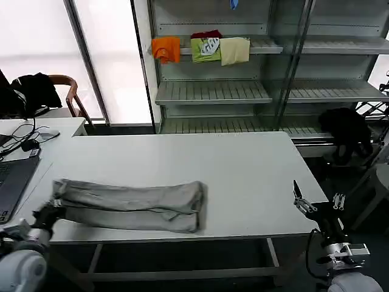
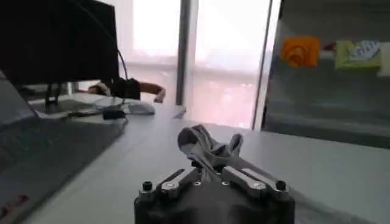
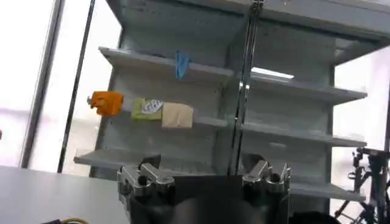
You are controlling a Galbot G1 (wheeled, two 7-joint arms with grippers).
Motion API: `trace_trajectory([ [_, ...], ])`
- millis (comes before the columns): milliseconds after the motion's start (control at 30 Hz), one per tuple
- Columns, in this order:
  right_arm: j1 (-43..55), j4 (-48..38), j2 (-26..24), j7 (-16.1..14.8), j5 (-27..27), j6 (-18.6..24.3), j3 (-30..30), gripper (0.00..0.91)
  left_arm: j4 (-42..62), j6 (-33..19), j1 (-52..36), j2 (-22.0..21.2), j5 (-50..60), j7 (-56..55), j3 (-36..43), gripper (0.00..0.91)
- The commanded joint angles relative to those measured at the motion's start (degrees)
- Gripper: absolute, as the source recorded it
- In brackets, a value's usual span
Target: Fold and organize the clothes.
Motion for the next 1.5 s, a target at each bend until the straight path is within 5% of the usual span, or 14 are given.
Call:
trace_trajectory([
  [33, 0.4, 0.2, 0.2, 0.0, -0.1, -0.5, -0.2, 0.907, -8.8, 0.5, 1.6, 2.0, 0.8, 2.8, -4.6, 0.0],
  [567, 0.4, 0.7, 1.2, -0.3, -1.0, -1.2, -0.4, 0.907, -15.0, -1.6, -5.0, -14.0, 20.8, 3.1, 31.3, 0.01],
  [1067, 0.7, 0.7, 1.4, -0.3, -1.0, -1.0, -0.6, 0.907, -9.4, 0.3, -8.8, -18.7, 25.0, 0.3, 39.8, 0.03],
  [1133, 0.8, 0.8, 1.4, -0.3, -1.0, -1.0, -0.6, 0.907, -8.2, 0.3, -9.3, -18.9, 25.2, 0.1, 40.1, 0.111],
  [1167, 0.8, 0.8, 1.4, -0.3, -1.0, -1.0, -0.6, 0.907, -7.7, 0.4, -9.5, -18.9, 25.4, 0.0, 40.2, 0.343],
  [1200, 0.7, 0.8, 1.4, -0.3, -1.0, -1.0, -0.6, 0.907, -6.8, 0.4, -9.8, -18.8, 25.8, -0.1, 40.2, 0.464],
  [1233, 0.6, 0.9, 1.3, -0.3, -1.0, -1.0, -0.6, 0.907, -6.6, 0.4, -9.9, -18.8, 25.9, -0.1, 40.1, 0.786],
  [1267, 0.6, 0.8, 1.3, -0.3, -1.0, -0.9, -0.5, 0.907, -6.0, 0.3, -10.2, -18.7, 26.1, -0.2, 40.0, 0.907],
  [1500, 0.6, 0.7, 1.4, -0.3, -1.0, -0.9, -0.8, 0.907, -6.0, 0.1, -10.4, -18.3, 29.2, -0.7, 40.7, 0.907],
])
